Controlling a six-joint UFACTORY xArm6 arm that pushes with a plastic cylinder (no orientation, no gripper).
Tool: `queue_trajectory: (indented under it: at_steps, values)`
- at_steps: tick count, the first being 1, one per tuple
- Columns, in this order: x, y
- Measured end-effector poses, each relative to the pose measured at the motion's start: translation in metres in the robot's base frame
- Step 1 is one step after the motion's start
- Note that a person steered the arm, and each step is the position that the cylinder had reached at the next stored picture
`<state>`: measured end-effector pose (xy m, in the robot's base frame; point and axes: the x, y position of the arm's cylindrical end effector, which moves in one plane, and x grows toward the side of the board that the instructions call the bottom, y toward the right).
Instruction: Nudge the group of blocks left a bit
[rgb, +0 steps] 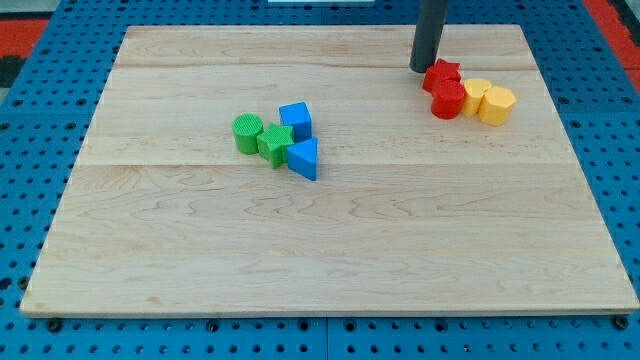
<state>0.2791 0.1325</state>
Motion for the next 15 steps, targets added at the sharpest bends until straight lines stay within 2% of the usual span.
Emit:
queue_trajectory:
  at_steps: [4, 5, 6, 7, 8, 9, 10, 12, 14, 15]
  values:
    - [0.005, 0.0]
    - [-0.001, -0.009]
    - [-0.03, -0.009]
    - [-0.05, 0.06]
    - [-0.023, 0.166]
    - [0.079, 0.191]
    - [0.108, 0.157]
    - [0.055, 0.102]
    - [0.096, 0.117]
    - [0.096, 0.105]
